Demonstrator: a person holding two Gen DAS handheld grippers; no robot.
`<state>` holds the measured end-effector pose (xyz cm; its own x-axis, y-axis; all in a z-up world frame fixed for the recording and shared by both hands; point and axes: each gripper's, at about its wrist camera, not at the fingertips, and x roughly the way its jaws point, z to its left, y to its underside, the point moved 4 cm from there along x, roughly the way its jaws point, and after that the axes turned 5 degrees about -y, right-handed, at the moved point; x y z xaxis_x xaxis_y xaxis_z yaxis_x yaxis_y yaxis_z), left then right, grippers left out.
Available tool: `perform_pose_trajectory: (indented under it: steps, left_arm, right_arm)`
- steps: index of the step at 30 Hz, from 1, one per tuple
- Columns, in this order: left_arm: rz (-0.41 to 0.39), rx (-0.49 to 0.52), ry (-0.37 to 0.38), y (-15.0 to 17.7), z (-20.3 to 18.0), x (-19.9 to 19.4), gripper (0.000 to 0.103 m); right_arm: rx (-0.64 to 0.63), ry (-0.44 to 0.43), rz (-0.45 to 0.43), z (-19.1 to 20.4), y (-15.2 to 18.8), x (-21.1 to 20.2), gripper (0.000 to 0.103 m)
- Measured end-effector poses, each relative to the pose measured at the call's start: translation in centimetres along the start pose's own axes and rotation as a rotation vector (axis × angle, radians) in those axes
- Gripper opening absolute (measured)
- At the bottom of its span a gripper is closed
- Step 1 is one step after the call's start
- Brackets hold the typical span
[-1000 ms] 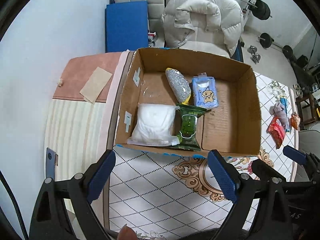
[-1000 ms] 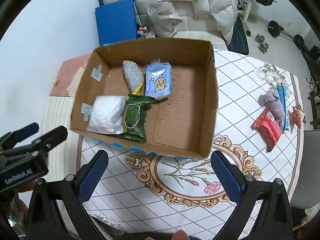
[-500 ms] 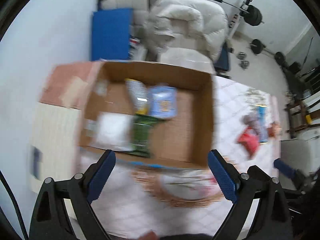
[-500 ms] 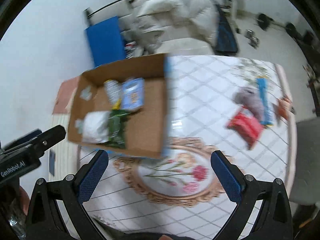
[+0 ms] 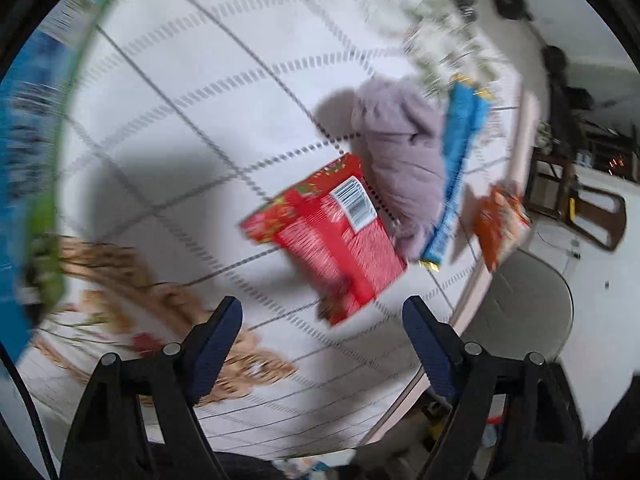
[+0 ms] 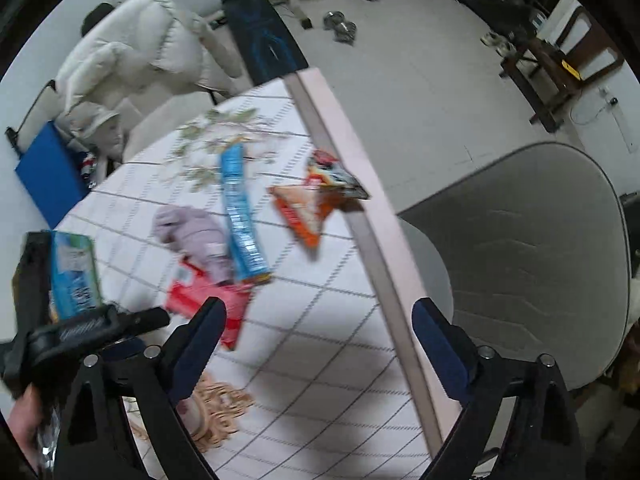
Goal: Organize soft objects
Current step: 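Grasp the red snack bag with the left gripper while the right grasps the grey sock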
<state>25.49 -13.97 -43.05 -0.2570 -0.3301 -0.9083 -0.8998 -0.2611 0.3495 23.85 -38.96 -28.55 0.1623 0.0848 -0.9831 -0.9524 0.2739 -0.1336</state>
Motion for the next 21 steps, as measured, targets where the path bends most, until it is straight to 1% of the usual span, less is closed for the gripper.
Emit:
perform_pose_trajectory:
  steps: [1,3,4,5,6,7,8,9,10,12,15,18,20,21]
  left_arm:
    - [0.018,-0.022,-0.001,-0.5,-0.5,1.1,0.081]
    - [0.036,-0.057,-0.004,-1.2,-1.0,2.4,0.081]
    - [0.044,-0.092,0.000,-1.5,-1.2,3.1,0.081]
    - [0.046,-0.119,0.007,-1.6,-1.3,3.4,0.081]
    - [0.048,-0.132,0.012,-1.6,-1.5,3.7,0.081]
    - [0.048,-0.132,0.001,-1.7,-1.8,4.0,0.081]
    - [0.042,-0.126,-0.017,-1.7,-1.9,4.1,0.081]
    - [0.030,-0.109,-0.040,-1.5,-2.0,4.1,0.076]
    - [0.024,-0.088,-0.065,-1.4,-1.9,4.1,0.067]
    - [0.008,-0.029,-0.094,-1.0,-1.7,3.8,0.063]
    - [-0.061,0.071,-0.216,-0.3,0.2,2.4,0.057]
    - [-0.105,0.126,-0.304,0.2,2.6,1.3,0.052]
    - [-0.116,0.126,-0.328,0.2,4.0,0.8,0.051]
    - [-0.112,0.114,-0.325,0.2,4.9,0.7,0.051]
  right_arm:
    - [0.001,-0.008,0.006,-0.5,-0.3,0.6,0.090]
    - [-0.007,-0.026,0.026,-0.9,-0.7,2.0,0.089]
    - [-0.010,-0.016,0.028,-0.9,-0.8,2.6,0.089]
    - [-0.018,-0.029,0.033,-0.6,-0.9,3.0,0.089]
    - [-0.029,-0.038,0.038,-0.2,-0.8,3.2,0.086]
    - [-0.043,-0.045,0.045,0.2,-0.8,3.5,0.083]
    - [-0.056,-0.053,0.050,0.8,-0.9,3.7,0.082]
    - [-0.072,-0.064,0.055,1.3,-1.2,3.9,0.081]
    - [-0.096,-0.071,0.059,1.9,-1.5,4.0,0.081]
    - [-0.156,-0.073,0.063,3.4,-2.1,4.3,0.081]
    - [-0.289,-0.062,0.104,6.6,-3.3,5.6,0.081]
    - [-0.396,-0.048,0.163,9.5,-4.4,7.9,0.080]
    - [-0.467,-0.029,0.206,11.7,-4.8,9.8,0.074]
    - [-0.489,-0.025,0.227,12.5,-4.9,10.7,0.068]
